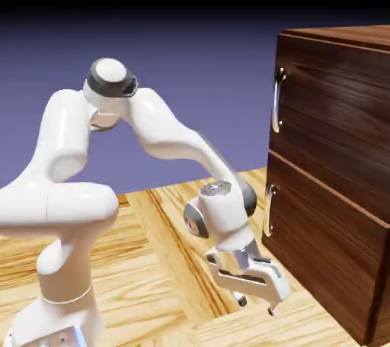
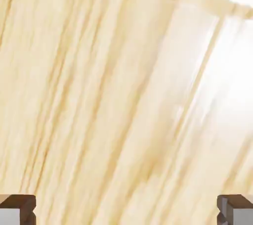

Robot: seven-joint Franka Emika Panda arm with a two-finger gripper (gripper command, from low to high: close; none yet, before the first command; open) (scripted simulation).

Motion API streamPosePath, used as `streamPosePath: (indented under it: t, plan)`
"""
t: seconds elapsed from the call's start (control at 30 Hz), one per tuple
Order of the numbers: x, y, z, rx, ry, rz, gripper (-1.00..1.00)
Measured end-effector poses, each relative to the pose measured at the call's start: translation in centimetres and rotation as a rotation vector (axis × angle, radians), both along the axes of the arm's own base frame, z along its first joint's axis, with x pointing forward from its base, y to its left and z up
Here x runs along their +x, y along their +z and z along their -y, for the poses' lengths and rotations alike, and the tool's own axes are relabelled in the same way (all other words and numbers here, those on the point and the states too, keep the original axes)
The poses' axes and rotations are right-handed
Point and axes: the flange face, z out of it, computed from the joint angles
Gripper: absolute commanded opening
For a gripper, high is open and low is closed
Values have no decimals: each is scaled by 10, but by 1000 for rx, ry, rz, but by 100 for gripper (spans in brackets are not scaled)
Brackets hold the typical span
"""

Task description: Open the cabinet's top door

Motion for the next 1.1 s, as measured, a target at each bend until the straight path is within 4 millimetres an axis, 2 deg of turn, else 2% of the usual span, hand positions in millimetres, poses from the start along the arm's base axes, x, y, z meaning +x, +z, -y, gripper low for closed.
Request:
streamPosePath:
  t: [0.17,0.3,0.47,0.6,0.63,0.77,0.8,0.87,1.1]
  plan:
    - [27,65,-26,-2,-94,348,0]
    - [45,124,-67,66,-95,647,0]
    - [51,201,-143,253,-4,1006,0]
    - [35,259,-217,476,132,1237,0]
    - [35,259,-217,476,132,1237,0]
    - [85,259,-214,476,132,1237,0]
    - [85,259,-214,476,132,1237,-100]
    - [85,259,-214,476,132,1237,-100]
    - [24,259,-186,582,278,1194,-100]
